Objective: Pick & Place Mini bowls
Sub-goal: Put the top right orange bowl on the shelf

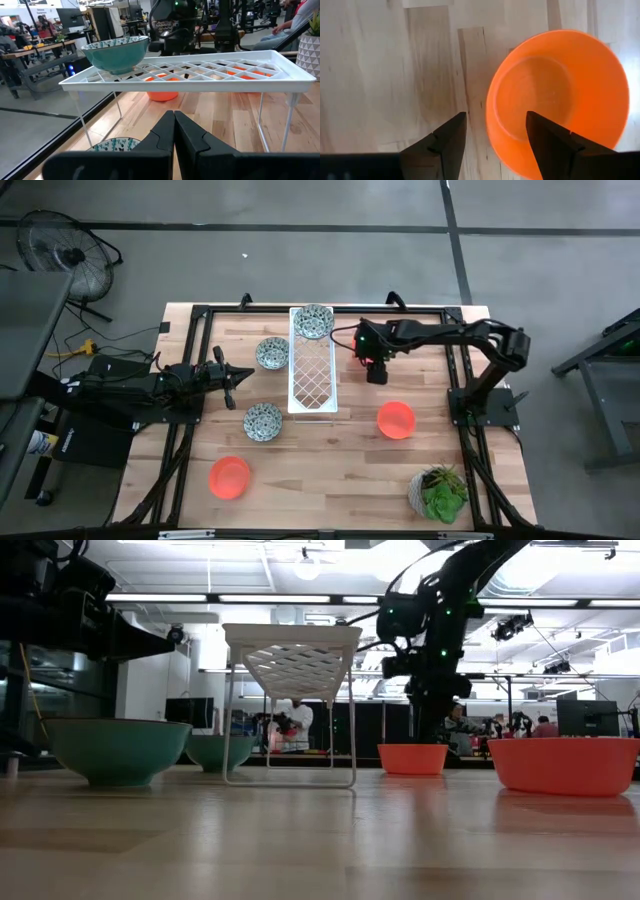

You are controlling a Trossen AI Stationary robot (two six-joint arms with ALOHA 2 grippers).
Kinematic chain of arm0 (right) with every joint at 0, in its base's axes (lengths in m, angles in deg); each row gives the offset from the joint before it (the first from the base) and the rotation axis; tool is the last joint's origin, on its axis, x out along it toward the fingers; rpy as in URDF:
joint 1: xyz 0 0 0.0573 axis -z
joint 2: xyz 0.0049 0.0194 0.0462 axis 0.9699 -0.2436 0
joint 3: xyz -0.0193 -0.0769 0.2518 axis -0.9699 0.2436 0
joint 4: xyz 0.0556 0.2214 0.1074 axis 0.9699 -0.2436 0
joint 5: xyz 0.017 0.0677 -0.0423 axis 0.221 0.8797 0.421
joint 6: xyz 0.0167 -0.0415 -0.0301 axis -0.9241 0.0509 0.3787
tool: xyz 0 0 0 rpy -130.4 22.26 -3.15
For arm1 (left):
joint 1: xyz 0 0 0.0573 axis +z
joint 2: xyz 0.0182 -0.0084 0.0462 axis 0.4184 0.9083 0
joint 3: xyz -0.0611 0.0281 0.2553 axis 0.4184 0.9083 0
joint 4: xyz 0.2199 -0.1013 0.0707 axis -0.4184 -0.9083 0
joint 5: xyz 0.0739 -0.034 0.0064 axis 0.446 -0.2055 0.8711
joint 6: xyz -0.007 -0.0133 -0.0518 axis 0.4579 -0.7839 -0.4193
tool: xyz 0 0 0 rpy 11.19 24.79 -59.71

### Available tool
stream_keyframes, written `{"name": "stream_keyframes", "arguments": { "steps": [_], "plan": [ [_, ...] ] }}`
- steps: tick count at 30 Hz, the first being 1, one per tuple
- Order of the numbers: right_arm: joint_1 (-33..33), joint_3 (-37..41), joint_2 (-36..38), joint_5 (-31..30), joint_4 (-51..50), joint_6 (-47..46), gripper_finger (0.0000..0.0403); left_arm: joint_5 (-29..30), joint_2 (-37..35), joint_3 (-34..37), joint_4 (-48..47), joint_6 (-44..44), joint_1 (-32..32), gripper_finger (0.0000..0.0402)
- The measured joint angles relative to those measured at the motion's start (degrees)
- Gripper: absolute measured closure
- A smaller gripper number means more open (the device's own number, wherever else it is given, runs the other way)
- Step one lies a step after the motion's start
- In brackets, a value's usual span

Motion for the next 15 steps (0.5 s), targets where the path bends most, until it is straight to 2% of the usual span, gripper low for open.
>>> {"name": "stream_keyframes", "arguments": {
  "steps": [15],
  "plan": [
    [2.39, 0.04, -1.98, -0.79, 0.03, 0.26, 0.0208, -0.01, -0.01, 0.0, 0.01, 0.0, -0.01, 0.0401]
  ]
}}
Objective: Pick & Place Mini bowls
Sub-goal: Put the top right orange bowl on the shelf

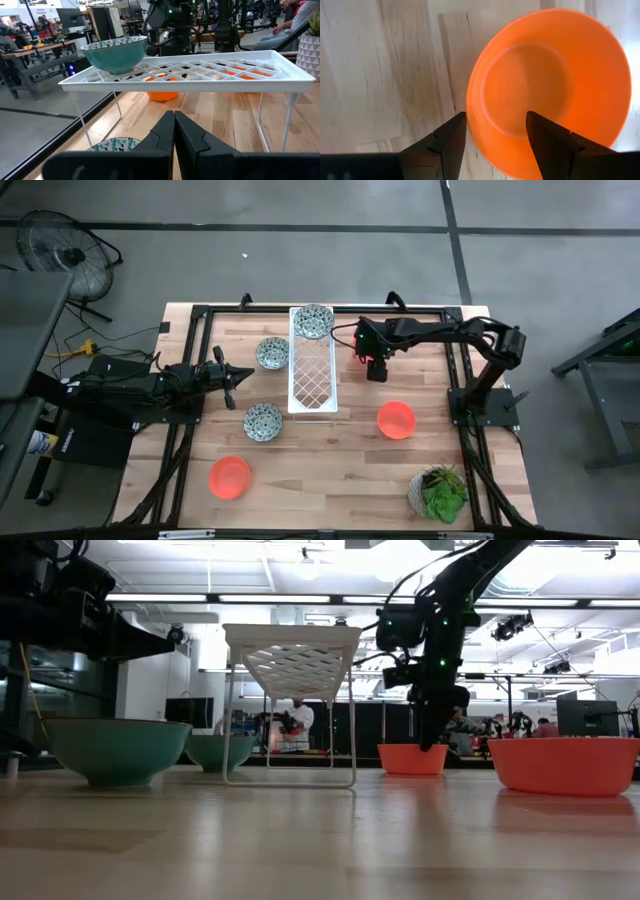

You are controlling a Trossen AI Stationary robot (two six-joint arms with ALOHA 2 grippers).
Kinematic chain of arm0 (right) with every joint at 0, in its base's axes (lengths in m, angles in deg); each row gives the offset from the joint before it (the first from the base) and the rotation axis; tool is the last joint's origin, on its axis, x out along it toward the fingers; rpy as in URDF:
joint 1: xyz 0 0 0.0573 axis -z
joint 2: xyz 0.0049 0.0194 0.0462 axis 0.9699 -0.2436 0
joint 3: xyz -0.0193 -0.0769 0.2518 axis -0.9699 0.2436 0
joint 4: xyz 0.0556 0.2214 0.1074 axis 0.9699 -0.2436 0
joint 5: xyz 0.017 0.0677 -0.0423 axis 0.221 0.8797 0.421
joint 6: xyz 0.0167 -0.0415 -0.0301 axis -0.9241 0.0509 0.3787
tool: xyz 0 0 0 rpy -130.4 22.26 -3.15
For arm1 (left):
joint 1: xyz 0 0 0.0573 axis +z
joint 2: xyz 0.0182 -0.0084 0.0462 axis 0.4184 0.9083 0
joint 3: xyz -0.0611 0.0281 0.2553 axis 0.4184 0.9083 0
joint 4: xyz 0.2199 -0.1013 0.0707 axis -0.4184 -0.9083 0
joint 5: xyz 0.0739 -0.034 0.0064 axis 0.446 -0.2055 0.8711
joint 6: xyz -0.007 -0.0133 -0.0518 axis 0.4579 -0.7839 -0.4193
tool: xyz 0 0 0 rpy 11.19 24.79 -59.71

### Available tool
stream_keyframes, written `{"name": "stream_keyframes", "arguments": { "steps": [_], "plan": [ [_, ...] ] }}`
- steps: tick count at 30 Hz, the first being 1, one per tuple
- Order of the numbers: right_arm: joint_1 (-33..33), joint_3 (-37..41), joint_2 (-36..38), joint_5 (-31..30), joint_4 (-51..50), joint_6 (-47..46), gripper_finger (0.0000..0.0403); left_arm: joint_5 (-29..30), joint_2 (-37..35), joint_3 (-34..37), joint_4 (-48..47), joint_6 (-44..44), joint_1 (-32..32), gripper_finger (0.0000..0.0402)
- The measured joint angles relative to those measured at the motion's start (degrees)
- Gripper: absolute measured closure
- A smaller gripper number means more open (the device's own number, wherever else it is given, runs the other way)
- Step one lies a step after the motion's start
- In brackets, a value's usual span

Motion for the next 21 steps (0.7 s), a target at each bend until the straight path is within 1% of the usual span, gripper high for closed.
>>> {"name": "stream_keyframes", "arguments": {
  "steps": [10, 21],
  "plan": [
    [0.48, 0.0, 0.0, 0.6, -1.1, -0.83, 0.021, 0.0, 0.01, 0.0, 0.0, 0.0, 0.0, 0.0401],
    [0.46, 0.0, 0.0, 0.64, -1.28, -0.83, 0.0255, 0.0, 0.01, 0.0, 0.0, 0.0, 0.0, 0.0401]
  ]
}}
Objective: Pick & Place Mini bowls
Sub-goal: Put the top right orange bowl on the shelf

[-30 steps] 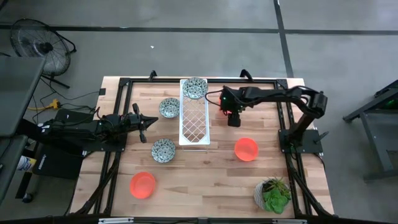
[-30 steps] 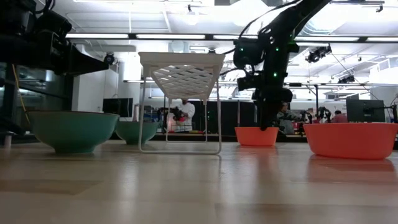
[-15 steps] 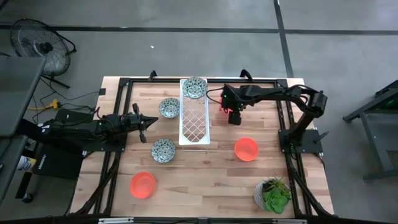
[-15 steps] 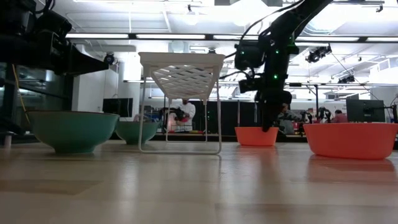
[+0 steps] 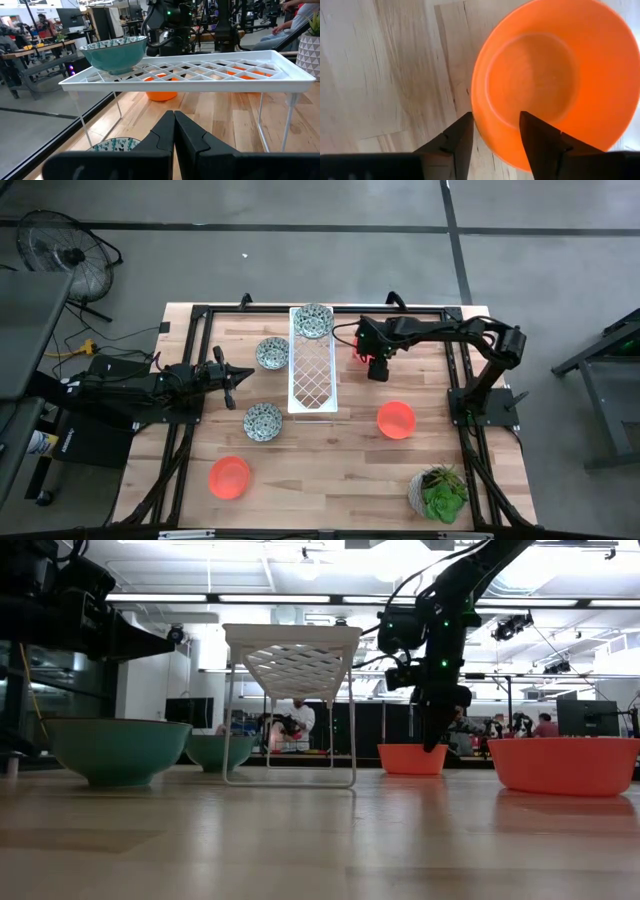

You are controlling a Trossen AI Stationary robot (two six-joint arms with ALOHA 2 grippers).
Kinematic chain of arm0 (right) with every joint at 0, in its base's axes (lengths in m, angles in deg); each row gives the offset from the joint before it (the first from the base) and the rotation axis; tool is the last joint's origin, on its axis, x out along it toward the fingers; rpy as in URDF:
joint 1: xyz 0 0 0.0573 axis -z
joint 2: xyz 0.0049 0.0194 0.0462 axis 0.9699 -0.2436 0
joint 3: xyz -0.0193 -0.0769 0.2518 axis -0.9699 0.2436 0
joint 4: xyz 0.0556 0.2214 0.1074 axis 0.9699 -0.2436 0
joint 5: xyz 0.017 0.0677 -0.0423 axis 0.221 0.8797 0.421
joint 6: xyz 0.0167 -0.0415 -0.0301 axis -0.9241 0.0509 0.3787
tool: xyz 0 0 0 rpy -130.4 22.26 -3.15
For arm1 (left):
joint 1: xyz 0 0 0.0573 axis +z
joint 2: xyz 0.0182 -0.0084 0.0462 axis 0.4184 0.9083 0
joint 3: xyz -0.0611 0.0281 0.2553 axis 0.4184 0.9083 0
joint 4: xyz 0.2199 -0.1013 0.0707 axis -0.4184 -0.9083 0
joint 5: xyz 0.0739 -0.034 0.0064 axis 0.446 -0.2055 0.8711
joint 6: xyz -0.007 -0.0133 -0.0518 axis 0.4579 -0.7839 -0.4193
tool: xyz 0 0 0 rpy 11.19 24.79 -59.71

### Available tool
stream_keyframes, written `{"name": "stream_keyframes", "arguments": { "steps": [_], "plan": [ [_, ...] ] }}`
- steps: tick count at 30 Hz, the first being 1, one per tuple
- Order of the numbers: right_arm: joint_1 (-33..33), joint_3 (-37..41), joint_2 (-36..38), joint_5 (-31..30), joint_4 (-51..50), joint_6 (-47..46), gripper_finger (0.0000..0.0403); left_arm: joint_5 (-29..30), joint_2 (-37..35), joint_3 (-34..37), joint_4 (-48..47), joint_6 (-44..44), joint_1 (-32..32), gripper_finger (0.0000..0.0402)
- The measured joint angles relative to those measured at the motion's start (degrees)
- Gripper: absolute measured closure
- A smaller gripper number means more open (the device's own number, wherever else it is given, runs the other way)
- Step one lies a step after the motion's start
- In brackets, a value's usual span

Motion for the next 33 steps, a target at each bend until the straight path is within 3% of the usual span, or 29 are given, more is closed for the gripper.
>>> {"name": "stream_keyframes", "arguments": {
  "steps": [15, 29, 33],
  "plan": [
    [0.0, 0.0, 0.0, 0.0, -0.11, 0.71, 0.0305, 0.0, 0.0, 0.0, 0.0, 0.0, 0.01, 0.0401],
    [0.0, 0.0, 0.0, 0.77, -1.07, 1.46, 0.0394, 0.0, 0.0, 0.0, 0.02, 0.0, 0.02, 0.0401],
    [0.0, 0.0, 0.0, 0.71, -1.28, 1.46, 0.04, 0.0, 0.0, 0.0, 0.0, 0.0, 0.01, 0.0401]
  ]
}}
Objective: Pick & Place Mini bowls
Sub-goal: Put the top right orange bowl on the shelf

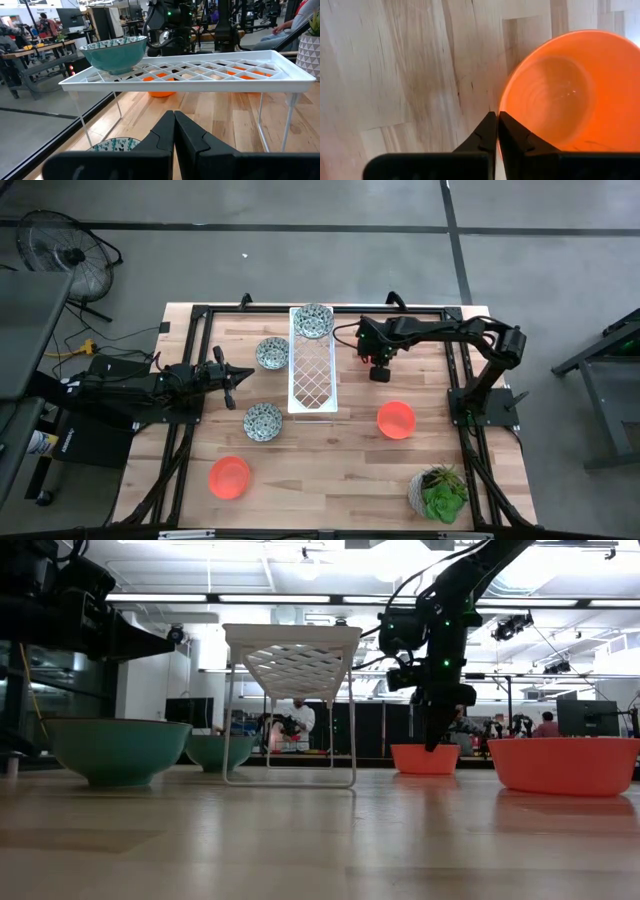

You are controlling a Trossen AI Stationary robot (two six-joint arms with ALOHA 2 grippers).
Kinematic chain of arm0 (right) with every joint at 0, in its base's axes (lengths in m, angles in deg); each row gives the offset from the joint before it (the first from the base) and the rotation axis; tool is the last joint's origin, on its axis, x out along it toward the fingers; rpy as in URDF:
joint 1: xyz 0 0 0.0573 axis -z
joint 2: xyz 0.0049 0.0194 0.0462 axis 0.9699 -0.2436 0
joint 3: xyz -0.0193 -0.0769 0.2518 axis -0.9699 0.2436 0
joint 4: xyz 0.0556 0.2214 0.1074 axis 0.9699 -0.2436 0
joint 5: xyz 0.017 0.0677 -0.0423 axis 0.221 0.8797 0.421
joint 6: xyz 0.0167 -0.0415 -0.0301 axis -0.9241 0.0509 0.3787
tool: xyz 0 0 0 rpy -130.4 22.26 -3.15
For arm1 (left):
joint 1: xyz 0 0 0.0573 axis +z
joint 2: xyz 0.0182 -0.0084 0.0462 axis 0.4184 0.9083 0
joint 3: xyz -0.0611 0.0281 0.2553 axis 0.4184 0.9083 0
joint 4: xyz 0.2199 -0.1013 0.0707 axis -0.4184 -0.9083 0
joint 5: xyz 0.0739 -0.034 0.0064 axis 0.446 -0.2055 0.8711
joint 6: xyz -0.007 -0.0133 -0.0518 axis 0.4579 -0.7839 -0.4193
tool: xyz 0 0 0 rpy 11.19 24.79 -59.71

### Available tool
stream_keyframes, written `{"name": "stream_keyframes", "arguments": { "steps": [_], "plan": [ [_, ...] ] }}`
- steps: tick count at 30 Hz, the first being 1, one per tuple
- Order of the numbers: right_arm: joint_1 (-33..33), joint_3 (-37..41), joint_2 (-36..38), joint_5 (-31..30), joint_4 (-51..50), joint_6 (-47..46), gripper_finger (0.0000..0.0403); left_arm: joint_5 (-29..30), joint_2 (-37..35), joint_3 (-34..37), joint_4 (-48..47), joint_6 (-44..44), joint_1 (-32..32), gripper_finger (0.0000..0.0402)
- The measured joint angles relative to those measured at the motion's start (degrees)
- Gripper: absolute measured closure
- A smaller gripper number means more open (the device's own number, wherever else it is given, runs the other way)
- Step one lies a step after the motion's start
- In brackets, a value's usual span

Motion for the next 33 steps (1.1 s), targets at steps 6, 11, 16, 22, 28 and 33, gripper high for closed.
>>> {"name": "stream_keyframes", "arguments": {
  "steps": [6, 11, 16, 22, 28, 33],
  "plan": [
    [0.0, -0.02, 0.05, -0.36, -1.44, -1.53, 0.0402, 0.0, 0.0, 0.0, 0.0, 0.0, -0.02, 0.0401],
    [-0.16, -0.07, 0.32, -0.39, -3.06, -2.49, 0.0402, 0.02, 0.0, 0.0, 0.0, 0.0, -0.01, 0.0401],
    [-0.71, -0.02, 2.61, -0.59, -4.12, -4.4, 0.0402, 0.0, 0.0, 0.0, 0.04, 0.0, 0.0, 0.0401],
    [-1.83, 0.0, 6.82, -1.44, -6.25, -7.01, 0.0402, 0.0, 0.0, 0.0, 0.0, 0.0, -0.02, 0.0401],
    [-3.19, 0.0, 11.84, -1.92, -9.09, -8.71, 0.0403, 0.0, 0.0, 0.0, 0.02, 0.0, 0.0, 0.0401],
    [-4.28, 0.0, 16.28, -1.95, -11.91, -9.64, 0.0403, 0.0, -0.02, 0.0, 0.0, 0.0, -0.01, 0.0401]
  ]
}}
